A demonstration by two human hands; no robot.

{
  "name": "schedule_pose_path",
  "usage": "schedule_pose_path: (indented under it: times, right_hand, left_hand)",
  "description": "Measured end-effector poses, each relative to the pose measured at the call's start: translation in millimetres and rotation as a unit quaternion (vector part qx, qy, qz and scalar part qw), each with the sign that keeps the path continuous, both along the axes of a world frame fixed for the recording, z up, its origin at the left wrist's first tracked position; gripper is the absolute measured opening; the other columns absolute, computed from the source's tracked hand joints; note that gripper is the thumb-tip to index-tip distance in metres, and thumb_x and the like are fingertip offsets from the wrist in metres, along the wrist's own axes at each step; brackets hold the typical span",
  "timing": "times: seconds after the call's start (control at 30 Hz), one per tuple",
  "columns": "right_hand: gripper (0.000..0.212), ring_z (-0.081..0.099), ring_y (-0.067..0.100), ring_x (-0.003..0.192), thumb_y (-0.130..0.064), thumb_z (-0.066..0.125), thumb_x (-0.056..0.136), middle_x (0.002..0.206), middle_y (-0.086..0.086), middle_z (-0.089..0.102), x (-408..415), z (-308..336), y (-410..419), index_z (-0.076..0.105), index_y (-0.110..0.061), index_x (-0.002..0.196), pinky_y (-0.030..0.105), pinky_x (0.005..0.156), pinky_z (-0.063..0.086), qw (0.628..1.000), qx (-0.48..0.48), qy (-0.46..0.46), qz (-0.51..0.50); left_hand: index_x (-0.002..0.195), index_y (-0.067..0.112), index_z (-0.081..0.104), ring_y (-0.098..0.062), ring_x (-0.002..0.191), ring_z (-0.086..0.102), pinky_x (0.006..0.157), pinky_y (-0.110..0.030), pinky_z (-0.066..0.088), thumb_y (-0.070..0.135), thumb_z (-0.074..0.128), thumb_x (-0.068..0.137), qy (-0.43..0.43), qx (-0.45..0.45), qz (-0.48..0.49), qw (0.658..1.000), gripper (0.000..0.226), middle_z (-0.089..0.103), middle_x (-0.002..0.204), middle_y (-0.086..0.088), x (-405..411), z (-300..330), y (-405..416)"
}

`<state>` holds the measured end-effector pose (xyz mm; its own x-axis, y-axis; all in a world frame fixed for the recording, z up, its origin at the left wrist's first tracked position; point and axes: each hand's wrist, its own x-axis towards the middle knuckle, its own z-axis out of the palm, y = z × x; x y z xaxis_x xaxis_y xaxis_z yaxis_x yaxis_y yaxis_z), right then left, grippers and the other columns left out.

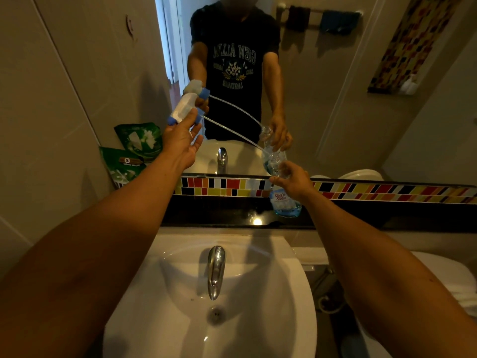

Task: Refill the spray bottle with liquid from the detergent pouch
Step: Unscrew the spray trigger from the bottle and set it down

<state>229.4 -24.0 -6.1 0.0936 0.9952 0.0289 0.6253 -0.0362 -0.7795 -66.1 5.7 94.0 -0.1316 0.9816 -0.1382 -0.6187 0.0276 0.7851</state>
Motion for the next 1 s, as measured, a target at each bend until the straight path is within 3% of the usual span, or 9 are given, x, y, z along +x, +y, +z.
schedule_pose_path:
  times: [0.07, 0.2, 0.33, 0.43, 0.57, 0.63, 0.8, 0.9, 1.0]
  right_hand:
    - [0.037, 0.059, 0.023, 0.113, -0.027, 0.075, 0.092, 0.122, 0.004, 0.061, -2.5, 2.1, -1.6, 0.059, -0.021, 0.125, 0.039, 0.091, 0.051, 1.0, 0.01, 0.005, -0.005]
    - [0.041, 0.057, 0.021, 0.115, -0.022, 0.074, 0.093, 0.121, -0.001, 0.059, -6.6, 3.6, -3.9, 0.057, -0.016, 0.13, 0.041, 0.098, 0.051, 0.999, 0.018, 0.047, -0.004]
    - [0.04, 0.058, 0.019, 0.113, -0.017, 0.074, 0.093, 0.11, -0.009, 0.061, -4.5, 2.2, -4.1, 0.058, -0.014, 0.129, 0.045, 0.101, 0.052, 0.995, 0.01, 0.096, -0.009]
    - [0.038, 0.059, 0.021, 0.113, -0.015, 0.074, 0.093, 0.11, -0.007, 0.062, -1.9, 0.3, -5.1, 0.059, -0.013, 0.128, 0.047, 0.101, 0.053, 0.993, 0.008, 0.12, -0.008]
    - [0.04, 0.061, 0.025, 0.117, -0.014, 0.074, 0.093, 0.114, -0.003, 0.063, -3.2, -2.0, -3.2, 0.058, -0.011, 0.13, 0.05, 0.103, 0.053, 0.991, 0.012, 0.136, -0.001]
    - [0.039, 0.061, 0.024, 0.115, -0.012, 0.074, 0.093, 0.11, -0.007, 0.062, -5.9, -2.4, -1.3, 0.059, -0.01, 0.129, 0.049, 0.103, 0.054, 0.99, 0.013, 0.141, 0.005]
    - [0.031, 0.064, 0.021, 0.11, -0.017, 0.074, 0.094, 0.11, -0.006, 0.064, -14.9, -10.3, 5.1, 0.06, -0.016, 0.121, 0.048, 0.099, 0.057, 0.99, 0.002, 0.136, 0.028]
    - [0.032, 0.067, 0.015, 0.103, -0.017, 0.074, 0.093, 0.107, -0.007, 0.066, -23.1, -14.9, 7.4, 0.061, -0.015, 0.122, 0.046, 0.096, 0.059, 0.987, 0.0, 0.149, 0.055]
    - [0.035, 0.069, 0.021, 0.109, -0.02, 0.076, 0.092, 0.118, 0.001, 0.068, -32.5, -20.5, 10.4, 0.062, -0.016, 0.124, 0.045, 0.095, 0.06, 0.985, -0.008, 0.153, 0.074]
  left_hand:
    - [0.109, 0.021, 0.055, -0.018, 0.11, 0.065, 0.094, -0.039, 0.052, 0.02, 0.071, 0.091, 0.0, -0.005, 0.027, 1.0, 0.025, 0.066, 0.112, -0.002, -3.0, -1.4, 0.0]
    - [0.116, 0.017, 0.055, -0.013, 0.076, 0.069, 0.063, -0.029, 0.057, 0.022, 0.078, 0.085, -0.002, -0.021, 0.1, 0.995, 0.038, 0.068, 0.097, -0.004, -11.7, -13.7, 3.5]
    - [0.123, 0.023, 0.047, -0.016, 0.08, 0.07, 0.068, -0.028, 0.06, 0.024, 0.075, 0.086, 0.051, -0.046, 0.185, 0.98, 0.046, 0.067, 0.11, -0.008, -19.2, -33.5, 3.1]
    - [0.119, 0.029, 0.043, -0.018, 0.08, 0.069, 0.067, -0.029, 0.057, 0.024, 0.068, 0.09, 0.089, -0.064, 0.201, 0.973, 0.039, 0.068, 0.11, -0.009, -21.9, -54.4, 0.7]
    - [0.095, 0.036, 0.045, -0.017, 0.071, 0.063, 0.053, -0.027, 0.048, 0.019, 0.061, 0.09, 0.111, -0.079, 0.205, 0.969, 0.024, 0.068, 0.098, -0.011, -18.8, -94.4, -3.6]
    - [0.097, 0.033, 0.046, -0.015, 0.068, 0.062, 0.049, -0.025, 0.045, 0.016, 0.058, 0.09, 0.119, -0.099, 0.205, 0.966, 0.022, 0.066, 0.096, -0.01, -17.6, -113.8, -4.5]
    - [0.113, 0.023, 0.043, -0.01, 0.077, 0.064, 0.062, -0.028, 0.048, 0.008, 0.046, 0.096, 0.1, -0.148, 0.187, 0.966, 0.022, 0.061, 0.094, 0.002, -8.7, -159.2, -8.8]
    - [0.126, 0.018, 0.044, -0.014, 0.085, 0.067, 0.064, -0.031, 0.05, 0.01, 0.048, 0.097, 0.079, -0.171, 0.166, 0.968, 0.031, 0.062, 0.102, -0.002, -5.2, -186.2, -7.2]
    - [0.135, 0.012, 0.048, -0.024, 0.103, 0.069, 0.084, -0.043, 0.054, 0.012, 0.052, 0.098, 0.081, -0.187, 0.144, 0.969, 0.037, 0.065, 0.119, -0.01, 1.8, -203.3, -5.6]
